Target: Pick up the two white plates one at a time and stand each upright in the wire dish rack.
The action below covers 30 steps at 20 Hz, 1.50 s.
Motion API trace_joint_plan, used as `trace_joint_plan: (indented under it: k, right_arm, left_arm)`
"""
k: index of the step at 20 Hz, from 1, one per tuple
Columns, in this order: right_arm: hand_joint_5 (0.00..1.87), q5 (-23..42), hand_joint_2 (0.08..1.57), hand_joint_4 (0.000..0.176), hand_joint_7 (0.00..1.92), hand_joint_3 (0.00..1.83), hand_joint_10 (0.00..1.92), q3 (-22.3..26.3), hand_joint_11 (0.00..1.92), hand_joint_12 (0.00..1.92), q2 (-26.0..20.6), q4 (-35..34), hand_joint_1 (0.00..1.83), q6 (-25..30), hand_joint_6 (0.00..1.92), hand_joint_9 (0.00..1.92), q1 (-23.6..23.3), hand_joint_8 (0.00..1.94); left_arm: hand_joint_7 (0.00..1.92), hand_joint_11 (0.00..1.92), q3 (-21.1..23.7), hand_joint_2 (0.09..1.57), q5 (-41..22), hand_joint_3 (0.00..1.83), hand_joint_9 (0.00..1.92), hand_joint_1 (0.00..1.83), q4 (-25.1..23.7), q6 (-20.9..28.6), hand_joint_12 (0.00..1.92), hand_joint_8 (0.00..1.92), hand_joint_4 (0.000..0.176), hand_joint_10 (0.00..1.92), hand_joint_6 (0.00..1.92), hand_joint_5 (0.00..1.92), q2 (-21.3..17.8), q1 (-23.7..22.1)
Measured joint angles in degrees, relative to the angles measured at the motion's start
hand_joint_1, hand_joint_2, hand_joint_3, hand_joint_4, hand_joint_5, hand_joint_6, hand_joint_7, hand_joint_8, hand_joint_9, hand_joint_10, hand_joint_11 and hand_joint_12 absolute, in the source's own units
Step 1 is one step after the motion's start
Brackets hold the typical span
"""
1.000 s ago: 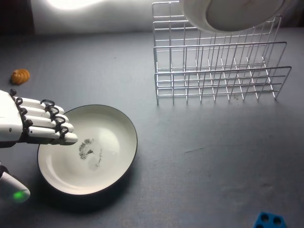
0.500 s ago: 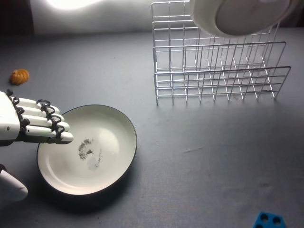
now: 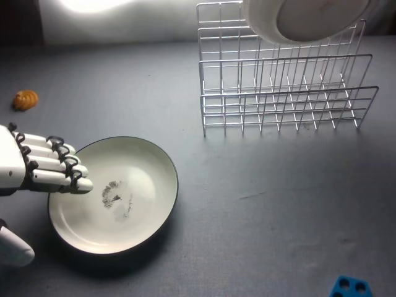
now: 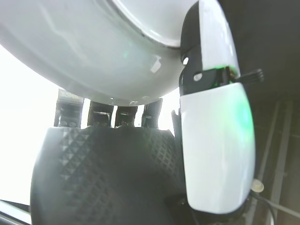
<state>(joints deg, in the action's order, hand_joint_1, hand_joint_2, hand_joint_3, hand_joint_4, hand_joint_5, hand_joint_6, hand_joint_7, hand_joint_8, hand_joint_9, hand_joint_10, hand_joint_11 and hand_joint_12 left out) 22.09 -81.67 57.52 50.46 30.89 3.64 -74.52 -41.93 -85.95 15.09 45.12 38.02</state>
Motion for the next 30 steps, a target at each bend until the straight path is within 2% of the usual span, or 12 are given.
trace_joint_plan:
  k: [3,7,10,15,16,18,25,30]
  right_arm:
    - [0.98,-0.63,1.1,0.025,1.05,0.0,0.0,-1.73,0.81,0.88,1.2,-0.02,1.22,1.05,1.03,1.19,1.57,0.83]
    - [0.97,0.2,1.11,0.021,1.05,0.0,0.0,-4.07,0.81,0.88,2.14,0.48,1.22,4.7,1.05,1.19,2.4,0.83]
    - [0.96,1.49,1.11,0.026,1.03,0.0,0.0,-5.33,0.81,0.9,3.3,2.19,1.22,7.91,1.06,1.19,3.39,0.86]
    - [0.99,2.56,1.1,0.025,1.06,0.0,0.0,-6.95,0.79,0.91,4.76,2.86,1.22,8.46,1.02,1.18,4.17,0.82]
    - [1.0,2.49,1.09,0.023,1.09,0.0,0.01,-7.56,0.82,0.9,5.07,2.89,1.23,9.05,0.99,1.21,4.48,0.76]
    - [0.98,2.47,1.1,0.022,1.06,0.0,0.0,-8.37,0.8,0.89,5.55,2.93,1.22,9.27,1.03,1.19,5.27,0.81]
    - [0.99,2.8,1.1,0.025,1.08,0.0,0.0,-10.4,0.81,0.91,7.32,2.69,1.23,9.6,1.0,1.2,6.67,0.79]
    - [0.95,3.1,1.12,0.025,1.02,0.0,0.0,-11.82,0.77,0.92,8.52,2.78,1.21,9.55,1.08,1.17,7.43,0.88]
  left_arm:
    - [0.01,0.0,0.0,1.08,0.04,0.0,0.0,0.0,-0.02,0.02,0.0,0.0,0.0,0.0,0.0,0.01,0.0,0.07]
    - [0.02,0.0,0.0,1.08,0.2,0.0,0.0,0.0,0.04,0.02,0.0,0.0,0.0,0.0,0.01,0.02,0.0,0.07]
    - [0.02,0.0,0.0,1.08,0.35,0.0,0.0,0.0,-0.02,0.02,0.0,0.0,0.0,0.0,0.01,0.02,0.0,0.07]
    - [0.0,0.0,0.0,1.07,0.9,0.0,0.0,0.0,0.24,-0.02,0.0,0.0,0.0,0.0,0.0,0.0,0.11,0.07]
    - [0.01,0.0,0.0,1.07,1.09,0.0,0.0,0.0,1.01,-0.28,0.0,0.0,0.0,0.0,0.0,0.01,0.11,0.26]
    - [0.02,0.0,0.02,1.08,1.6,0.0,0.0,0.0,3.15,-0.42,0.0,0.01,0.0,0.0,0.01,0.04,0.11,0.83]
    - [0.0,0.0,0.92,1.06,3.37,0.0,0.0,0.0,3.13,-0.37,0.0,0.0,0.0,0.0,0.0,0.01,-0.28,1.03]
    - [0.01,0.0,1.38,1.08,3.82,0.0,0.0,0.0,3.23,0.04,0.0,0.0,0.0,0.0,0.0,0.03,-1.14,1.44]
